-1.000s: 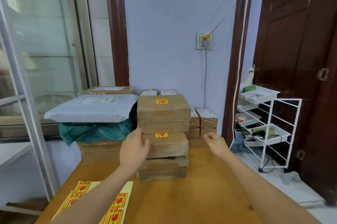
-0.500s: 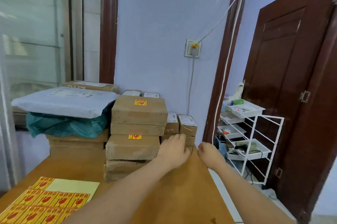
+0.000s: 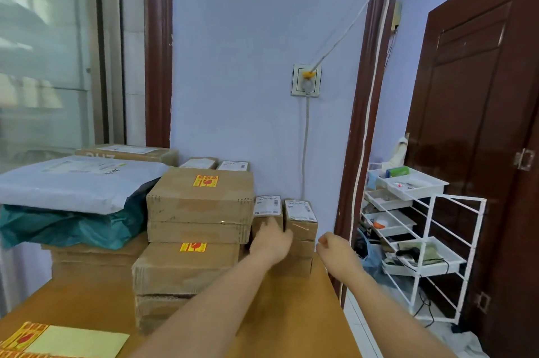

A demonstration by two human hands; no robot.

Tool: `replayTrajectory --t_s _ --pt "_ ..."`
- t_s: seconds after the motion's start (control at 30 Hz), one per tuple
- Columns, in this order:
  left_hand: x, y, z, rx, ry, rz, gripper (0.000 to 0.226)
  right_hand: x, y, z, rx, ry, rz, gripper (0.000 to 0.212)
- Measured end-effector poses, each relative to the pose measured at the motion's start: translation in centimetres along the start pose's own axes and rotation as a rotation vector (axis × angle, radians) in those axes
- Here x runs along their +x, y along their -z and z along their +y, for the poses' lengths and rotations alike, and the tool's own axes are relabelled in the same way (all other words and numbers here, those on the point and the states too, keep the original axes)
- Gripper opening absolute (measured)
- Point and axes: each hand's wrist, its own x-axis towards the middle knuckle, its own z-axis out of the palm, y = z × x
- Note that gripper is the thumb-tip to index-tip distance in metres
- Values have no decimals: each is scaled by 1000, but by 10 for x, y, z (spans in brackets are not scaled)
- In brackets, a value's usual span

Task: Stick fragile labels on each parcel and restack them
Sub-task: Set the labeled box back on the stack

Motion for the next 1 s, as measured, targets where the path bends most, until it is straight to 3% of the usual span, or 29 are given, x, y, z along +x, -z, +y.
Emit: replayTrajectory --t_s 0.3,0.5,0.6,0.8,0.9,1.0 --pt "58 -23 0 34 56 190 59 59 -15 19 152 -22 64 20" --pt "83 -36 -10 60 164 218 53 91 -29 29 310 -121 38 53" --pt "92 -41 -10 104 159 238 50 103 -34 28 410 -181 11 57" --pt "104 -42 -7 44 190 282 50 126 -50 26 683 -310 -46 50" --pt "107 -42 -7 38 225 300 50 129 -55 23 729 -300 -45 35" --pt "109 -43 -4 35 246 325 50 130 -57 22 748 -281 -14 33"
